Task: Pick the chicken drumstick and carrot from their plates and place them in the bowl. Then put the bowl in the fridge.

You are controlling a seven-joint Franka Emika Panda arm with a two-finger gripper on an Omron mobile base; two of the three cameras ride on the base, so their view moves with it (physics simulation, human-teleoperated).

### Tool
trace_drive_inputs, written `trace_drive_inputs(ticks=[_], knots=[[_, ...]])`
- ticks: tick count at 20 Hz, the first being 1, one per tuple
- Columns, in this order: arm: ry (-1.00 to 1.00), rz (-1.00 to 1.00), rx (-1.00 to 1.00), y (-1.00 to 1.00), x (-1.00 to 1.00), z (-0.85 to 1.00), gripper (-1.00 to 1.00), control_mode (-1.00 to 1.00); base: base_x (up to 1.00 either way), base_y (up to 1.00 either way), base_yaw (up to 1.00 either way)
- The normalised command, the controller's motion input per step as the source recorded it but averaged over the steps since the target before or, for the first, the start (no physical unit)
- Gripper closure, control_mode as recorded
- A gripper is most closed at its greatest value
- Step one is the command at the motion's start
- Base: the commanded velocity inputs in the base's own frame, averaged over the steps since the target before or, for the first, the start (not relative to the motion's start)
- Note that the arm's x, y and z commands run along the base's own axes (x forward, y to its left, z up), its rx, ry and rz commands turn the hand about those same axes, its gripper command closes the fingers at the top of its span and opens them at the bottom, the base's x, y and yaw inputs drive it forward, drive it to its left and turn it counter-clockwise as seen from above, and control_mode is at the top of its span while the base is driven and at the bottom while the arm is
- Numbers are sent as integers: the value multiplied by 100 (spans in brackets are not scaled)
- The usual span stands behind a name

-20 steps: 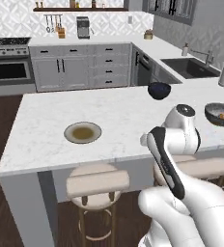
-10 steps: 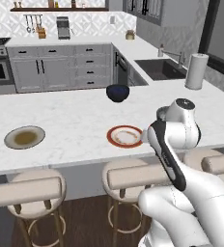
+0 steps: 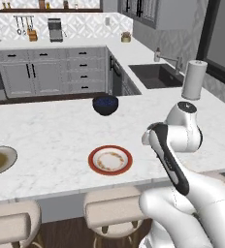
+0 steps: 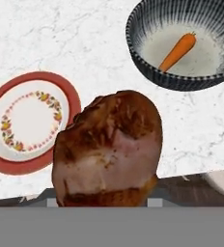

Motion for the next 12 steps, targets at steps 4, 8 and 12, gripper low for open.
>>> trace_drive_inputs(ticks=[4, 8, 12], knots=[[0, 0, 0, 0, 0, 0, 100, 100, 7, -73, -2], [0, 0, 4, -16, 35, 0, 100, -100, 23, -29, 0], [2, 0, 6, -21, 95, 0, 100, -100, 0, 0, 0]])
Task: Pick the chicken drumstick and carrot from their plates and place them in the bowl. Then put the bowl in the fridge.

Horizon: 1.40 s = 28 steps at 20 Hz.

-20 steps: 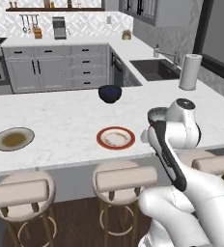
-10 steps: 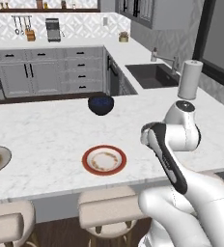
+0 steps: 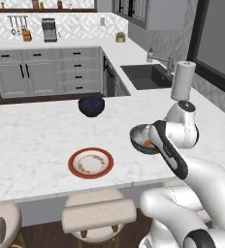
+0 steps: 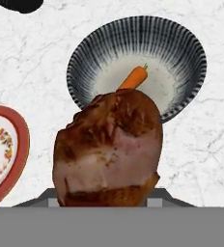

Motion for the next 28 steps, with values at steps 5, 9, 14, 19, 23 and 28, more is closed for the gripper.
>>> trace_drive_inputs(ticks=[5, 9, 14, 19, 23, 28], knots=[[23, 0, 3, -15, 100, 0, 100, -100, 0, 0, 0], [37, -1, 0, -9, 98, -8, 100, -100, 0, 0, 0], [14, 0, 0, -25, 66, -41, 100, -100, 0, 0, 0], [10, -1, -2, -1, 24, -54, 100, -100, 0, 0, 0], [25, -1, -2, 0, 49, -53, 100, -100, 0, 0, 0], [12, 0, 0, -11, 37, -14, 100, -100, 0, 0, 0]])
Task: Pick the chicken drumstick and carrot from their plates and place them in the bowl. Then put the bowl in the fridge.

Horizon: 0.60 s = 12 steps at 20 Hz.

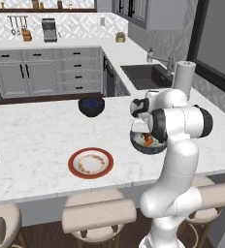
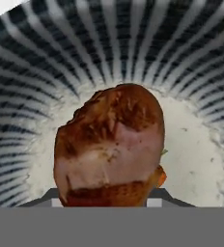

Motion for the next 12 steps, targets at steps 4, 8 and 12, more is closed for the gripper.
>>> trace_drive_inputs(ticks=[4, 8, 12], knots=[[2, -1, 0, -3, 4, -9, -100, -100, 0, 0, 0], [-1, -6, 0, 0, -12, 0, -100, -100, 0, 0, 0], [-7, -10, 2, 1, -51, 6, -100, -100, 0, 0, 0]])
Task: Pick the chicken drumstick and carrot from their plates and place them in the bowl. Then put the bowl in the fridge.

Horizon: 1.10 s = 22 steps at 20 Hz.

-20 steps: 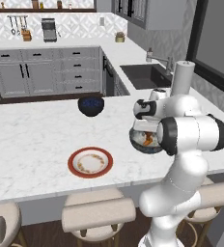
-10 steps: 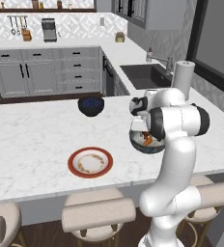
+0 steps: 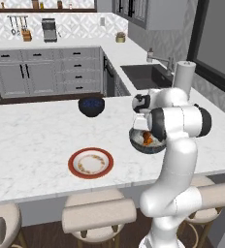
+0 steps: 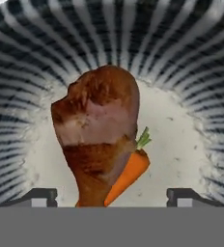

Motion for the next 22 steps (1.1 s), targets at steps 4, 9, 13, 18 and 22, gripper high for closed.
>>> trace_drive_inputs(ticks=[4, 9, 13, 18, 22], knots=[[-9, -13, 4, 0, -74, 22, -100, -100, 0, 0, 0], [-4, -27, 5, -1, -82, 69, -100, -100, 0, 0, 0], [0, -39, 9, -11, -76, 66, -100, -100, 0, 0, 0], [0, -39, 1, -39, -89, 10, -100, -100, 0, 0, 0], [0, -32, 0, -37, -42, 7, -100, -100, 0, 0, 0]])
